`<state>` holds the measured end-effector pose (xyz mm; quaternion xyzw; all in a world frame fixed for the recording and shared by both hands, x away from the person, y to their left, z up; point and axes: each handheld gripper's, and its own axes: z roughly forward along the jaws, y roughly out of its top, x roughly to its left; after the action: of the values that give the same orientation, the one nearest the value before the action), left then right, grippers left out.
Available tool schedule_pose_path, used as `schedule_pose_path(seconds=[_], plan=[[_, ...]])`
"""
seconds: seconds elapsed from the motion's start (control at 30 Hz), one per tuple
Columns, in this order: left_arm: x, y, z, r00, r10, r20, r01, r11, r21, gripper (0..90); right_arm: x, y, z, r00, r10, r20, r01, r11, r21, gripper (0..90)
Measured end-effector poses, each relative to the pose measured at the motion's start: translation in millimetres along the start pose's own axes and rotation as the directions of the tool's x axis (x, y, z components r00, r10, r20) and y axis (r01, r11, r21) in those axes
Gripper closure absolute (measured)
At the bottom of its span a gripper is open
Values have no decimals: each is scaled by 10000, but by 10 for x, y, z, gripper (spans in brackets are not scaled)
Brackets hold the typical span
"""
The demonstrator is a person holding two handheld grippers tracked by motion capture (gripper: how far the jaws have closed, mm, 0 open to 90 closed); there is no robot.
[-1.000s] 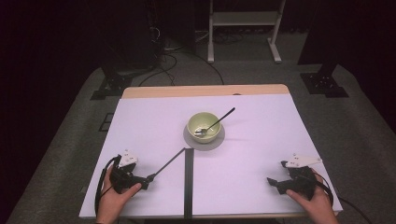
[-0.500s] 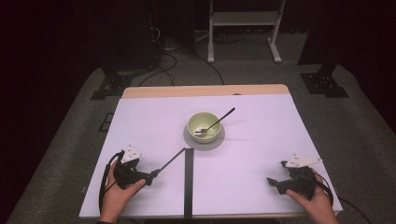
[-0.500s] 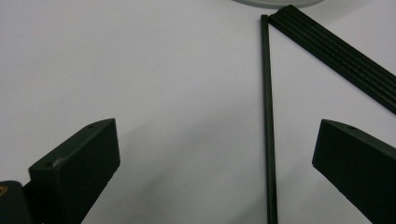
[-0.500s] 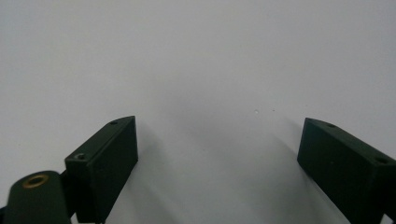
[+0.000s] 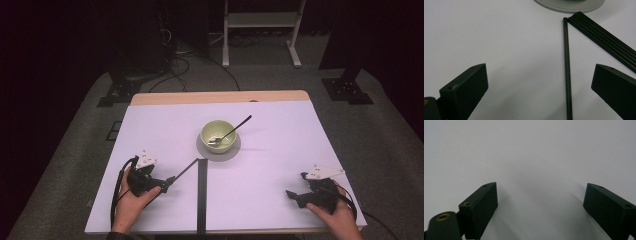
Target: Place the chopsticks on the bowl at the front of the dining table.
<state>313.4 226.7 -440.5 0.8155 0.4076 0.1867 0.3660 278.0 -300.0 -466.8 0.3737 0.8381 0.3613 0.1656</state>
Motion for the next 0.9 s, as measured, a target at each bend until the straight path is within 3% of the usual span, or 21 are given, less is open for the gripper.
schedule_pose_path(seconds=[0.43,0.9], plan=[[-10,50,144,10000,-6,71,5,10000,74,0,0,0,0,10000,1,-1,-1,10000,0,105],[-32,26,273,9997,234,22,-235,9976,650,0,0,0,0,10000,-2,-2,2,10000,-2,105]])
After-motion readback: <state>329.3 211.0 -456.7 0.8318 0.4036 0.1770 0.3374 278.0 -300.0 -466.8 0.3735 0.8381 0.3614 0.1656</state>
